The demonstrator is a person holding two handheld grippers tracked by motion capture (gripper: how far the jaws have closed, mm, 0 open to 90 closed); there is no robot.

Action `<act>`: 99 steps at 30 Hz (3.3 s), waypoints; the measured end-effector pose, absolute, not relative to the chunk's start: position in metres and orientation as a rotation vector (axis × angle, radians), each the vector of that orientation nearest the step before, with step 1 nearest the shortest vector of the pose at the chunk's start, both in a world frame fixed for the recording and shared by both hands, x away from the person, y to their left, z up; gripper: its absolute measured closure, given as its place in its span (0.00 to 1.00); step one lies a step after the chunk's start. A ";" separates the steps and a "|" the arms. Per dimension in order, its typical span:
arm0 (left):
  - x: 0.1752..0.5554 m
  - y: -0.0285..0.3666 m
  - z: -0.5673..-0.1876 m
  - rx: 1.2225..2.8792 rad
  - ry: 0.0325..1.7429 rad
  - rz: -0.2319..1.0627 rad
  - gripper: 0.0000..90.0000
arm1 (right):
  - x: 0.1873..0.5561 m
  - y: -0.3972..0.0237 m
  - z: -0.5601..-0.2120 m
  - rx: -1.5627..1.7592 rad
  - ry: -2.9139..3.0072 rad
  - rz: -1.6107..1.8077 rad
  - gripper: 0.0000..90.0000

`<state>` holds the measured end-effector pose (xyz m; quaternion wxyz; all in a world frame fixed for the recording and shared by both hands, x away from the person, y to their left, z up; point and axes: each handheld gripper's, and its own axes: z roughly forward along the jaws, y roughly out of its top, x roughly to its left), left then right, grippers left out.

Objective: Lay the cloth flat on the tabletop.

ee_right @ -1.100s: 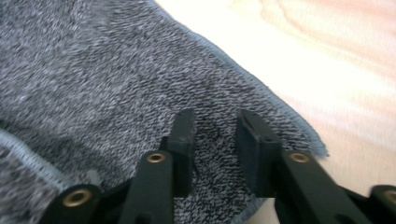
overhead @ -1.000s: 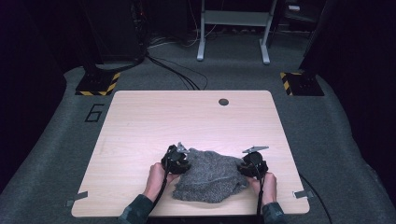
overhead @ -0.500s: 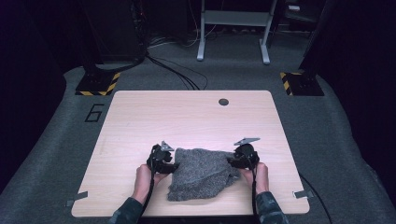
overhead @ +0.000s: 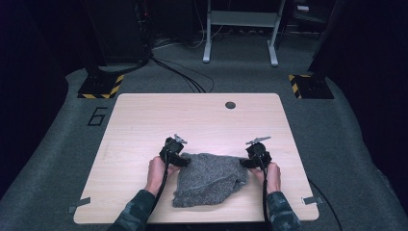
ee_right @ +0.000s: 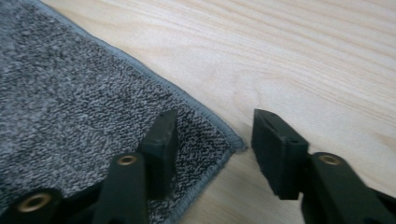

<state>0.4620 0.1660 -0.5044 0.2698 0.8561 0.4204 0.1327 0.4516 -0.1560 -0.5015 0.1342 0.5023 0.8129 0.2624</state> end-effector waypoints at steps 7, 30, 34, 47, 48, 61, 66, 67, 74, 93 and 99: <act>0.454 0.162 -0.504 2.297 1.094 0.367 0.72 | 0.445 -0.150 -0.502 1.411 2.381 0.783 0.91; 0.497 0.201 -0.347 1.983 0.960 0.779 0.98 | 0.511 -0.147 -0.353 1.222 2.129 1.005 0.99; 0.471 0.207 -0.326 1.926 0.869 0.847 0.97 | 0.491 -0.143 -0.311 1.081 2.072 1.083 0.98; 0.374 0.206 -0.485 2.095 0.872 0.563 0.87 | 0.382 -0.144 -0.450 1.095 2.324 1.015 0.96; 0.369 0.206 -0.491 2.095 0.876 0.549 0.83 | 0.376 -0.145 -0.458 1.118 2.344 1.019 0.95; 0.327 0.236 -0.483 2.041 0.931 0.439 0.32 | 0.345 -0.170 -0.468 1.224 2.358 1.092 0.51; 0.351 0.235 -0.475 2.055 0.968 0.468 0.25 | 0.363 -0.164 -0.458 1.226 2.320 1.114 0.31; 0.358 0.231 -0.476 2.067 0.976 0.471 0.25 | 0.368 -0.160 -0.459 1.220 2.326 1.107 0.26; 0.390 0.207 -0.499 2.200 1.043 0.453 0.19 | 0.388 -0.128 -0.491 1.238 2.371 0.956 0.16; 0.385 0.208 -0.516 2.240 1.105 0.466 0.22 | 0.391 -0.129 -0.516 1.263 2.375 0.841 0.18; 0.379 0.211 -0.516 2.242 1.114 0.445 0.22 | 0.387 -0.129 -0.516 1.251 2.380 0.846 0.18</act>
